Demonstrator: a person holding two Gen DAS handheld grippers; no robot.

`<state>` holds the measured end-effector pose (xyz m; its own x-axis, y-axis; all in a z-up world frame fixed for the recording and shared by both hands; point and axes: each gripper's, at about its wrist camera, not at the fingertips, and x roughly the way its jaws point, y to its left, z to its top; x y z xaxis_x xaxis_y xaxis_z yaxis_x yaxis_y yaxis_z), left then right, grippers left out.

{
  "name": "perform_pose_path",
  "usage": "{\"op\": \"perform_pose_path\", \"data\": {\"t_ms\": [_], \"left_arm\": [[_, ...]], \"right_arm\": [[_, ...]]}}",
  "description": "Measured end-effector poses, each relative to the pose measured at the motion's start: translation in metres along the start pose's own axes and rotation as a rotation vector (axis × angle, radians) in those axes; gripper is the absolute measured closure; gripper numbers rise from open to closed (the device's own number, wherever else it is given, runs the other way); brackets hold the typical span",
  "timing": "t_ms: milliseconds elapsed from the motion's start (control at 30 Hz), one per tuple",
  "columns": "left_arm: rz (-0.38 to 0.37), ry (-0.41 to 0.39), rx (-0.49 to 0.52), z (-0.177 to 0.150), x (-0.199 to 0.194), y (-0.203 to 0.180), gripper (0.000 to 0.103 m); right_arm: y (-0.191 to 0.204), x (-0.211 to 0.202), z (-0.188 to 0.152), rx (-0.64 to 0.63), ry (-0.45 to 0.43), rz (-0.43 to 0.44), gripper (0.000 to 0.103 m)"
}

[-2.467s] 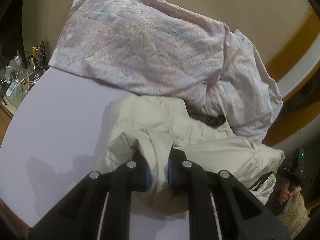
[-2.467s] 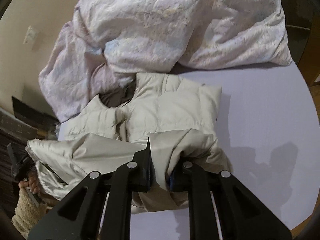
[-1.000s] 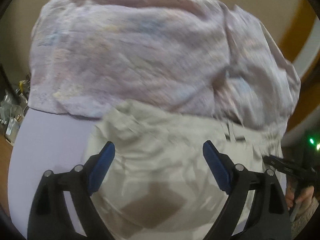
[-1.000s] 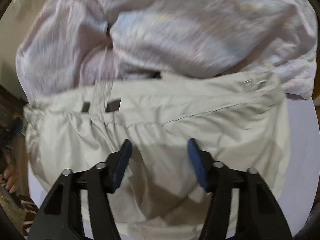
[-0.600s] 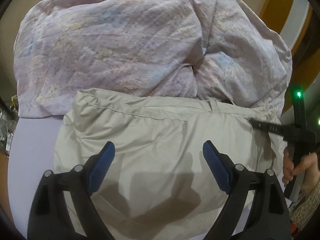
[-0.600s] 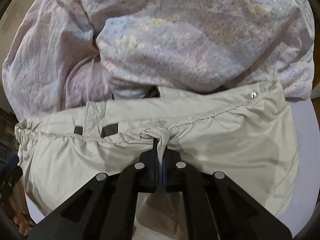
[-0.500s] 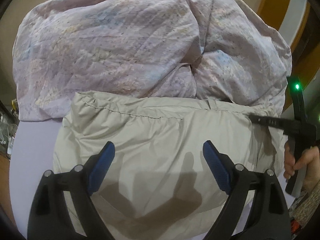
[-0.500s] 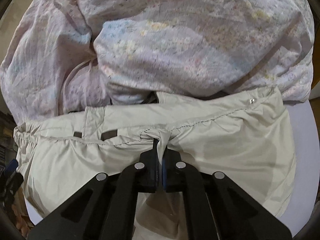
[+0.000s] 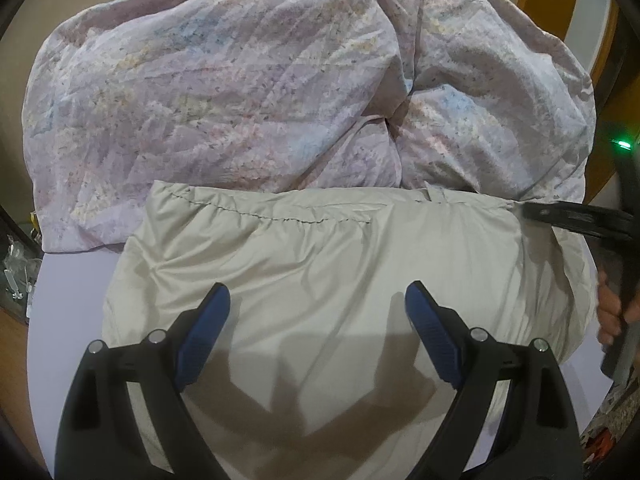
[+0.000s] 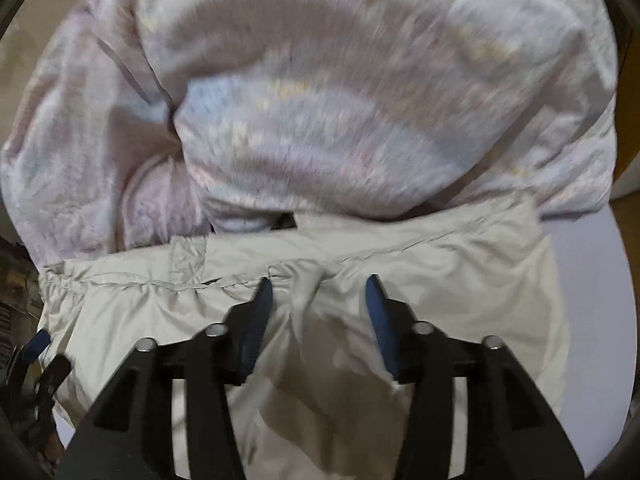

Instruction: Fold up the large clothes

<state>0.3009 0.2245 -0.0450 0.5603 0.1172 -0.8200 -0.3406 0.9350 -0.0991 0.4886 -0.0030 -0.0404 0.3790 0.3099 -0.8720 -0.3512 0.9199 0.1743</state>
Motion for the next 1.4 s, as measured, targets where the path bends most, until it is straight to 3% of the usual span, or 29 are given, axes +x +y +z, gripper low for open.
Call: {"op": "perform_pose_path", "data": {"t_ms": [200,300,533,867,1133,1400], "left_arm": [[0.075,0.004,0.029,0.003,0.022,-0.007,0.014],[0.113,0.014,0.012,0.005,0.036,-0.002,0.014],[0.190,0.010,0.016,0.011,0.062,0.001,0.013],[0.222,-0.004,0.006,0.019,0.092,0.014,0.002],[0.187,-0.058,-0.016,0.013,0.111,0.017,0.002],[0.179,-0.087,-0.035,0.001,0.116,0.025,0.002]], "right_arm": [[-0.032,-0.008,-0.020,0.000,-0.029,-0.033,0.055],[-0.045,0.010,-0.026,0.016,0.006,-0.095,0.063],[-0.057,0.047,-0.032,0.023,0.042,-0.145,0.065],[-0.056,0.071,-0.038,-0.043,-0.026,-0.187,0.060],[-0.045,0.092,-0.058,-0.091,-0.155,-0.205,0.057],[-0.047,0.104,-0.075,-0.082,-0.207,-0.191,0.056]]}}
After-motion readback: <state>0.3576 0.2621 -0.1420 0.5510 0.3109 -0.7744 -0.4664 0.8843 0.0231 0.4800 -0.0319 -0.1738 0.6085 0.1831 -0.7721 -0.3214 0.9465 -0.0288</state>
